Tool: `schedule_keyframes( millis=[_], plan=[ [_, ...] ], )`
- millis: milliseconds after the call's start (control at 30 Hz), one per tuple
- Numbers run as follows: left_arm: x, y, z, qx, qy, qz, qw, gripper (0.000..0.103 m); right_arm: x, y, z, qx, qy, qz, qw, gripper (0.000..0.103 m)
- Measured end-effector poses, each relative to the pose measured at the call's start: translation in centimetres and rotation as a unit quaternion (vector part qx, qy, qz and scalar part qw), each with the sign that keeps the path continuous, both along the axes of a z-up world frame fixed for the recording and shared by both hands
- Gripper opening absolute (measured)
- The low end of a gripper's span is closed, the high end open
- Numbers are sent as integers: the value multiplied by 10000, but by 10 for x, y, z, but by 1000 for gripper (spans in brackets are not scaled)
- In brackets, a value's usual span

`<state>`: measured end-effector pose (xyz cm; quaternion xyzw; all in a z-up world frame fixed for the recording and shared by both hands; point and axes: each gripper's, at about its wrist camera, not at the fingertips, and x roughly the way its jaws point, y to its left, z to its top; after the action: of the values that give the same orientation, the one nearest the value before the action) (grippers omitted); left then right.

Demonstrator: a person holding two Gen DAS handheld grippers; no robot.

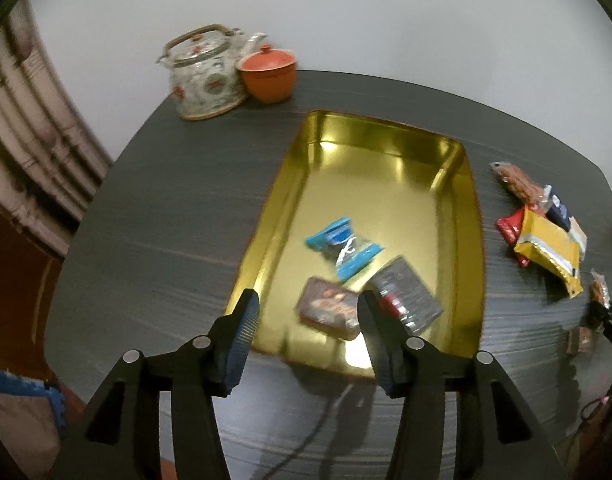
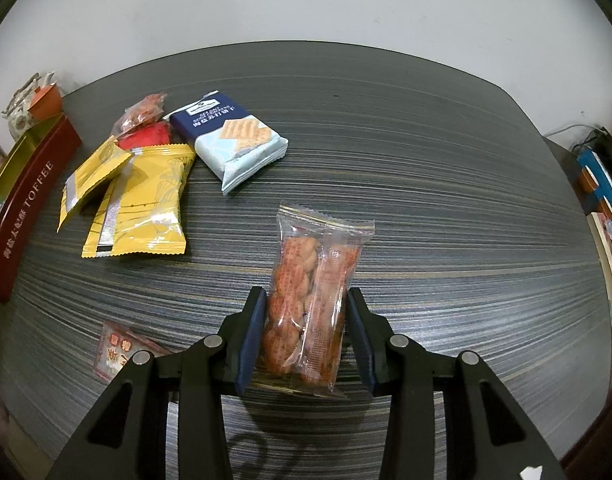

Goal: Organize snacks
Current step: 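Carry the clear meat-stick bag into the gold tray and open the right tool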

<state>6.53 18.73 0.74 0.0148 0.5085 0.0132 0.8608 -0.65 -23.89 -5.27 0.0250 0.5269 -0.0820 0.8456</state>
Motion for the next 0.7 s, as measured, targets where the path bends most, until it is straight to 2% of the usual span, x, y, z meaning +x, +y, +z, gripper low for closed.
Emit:
schedule_keyframes(
  millis=[167, 367, 467, 600, 700],
  plan=[
    [-15, 13, -5, 220, -135, 168, 9995, 56, 2, 5, 0, -110, -26, -28, 9999, 34],
    [-24, 26, -7, 78, -174, 295, 9994, 57, 1, 6, 14, -287, -170, -173, 9993, 34],
    [-28, 38, -1, -146, -261, 505, 9983, 61, 3, 11, 29, -293, -327, -167, 9989, 34],
    [-27, 52, 1, -184, -291, 779, 9964, 64, 11, 37, 48, -184, -497, 135, 9985, 34],
    [-26, 62, -1, -226, -247, 989, 9945, 65, 20, 77, 62, -47, -626, 619, 9961, 34]
  ],
)
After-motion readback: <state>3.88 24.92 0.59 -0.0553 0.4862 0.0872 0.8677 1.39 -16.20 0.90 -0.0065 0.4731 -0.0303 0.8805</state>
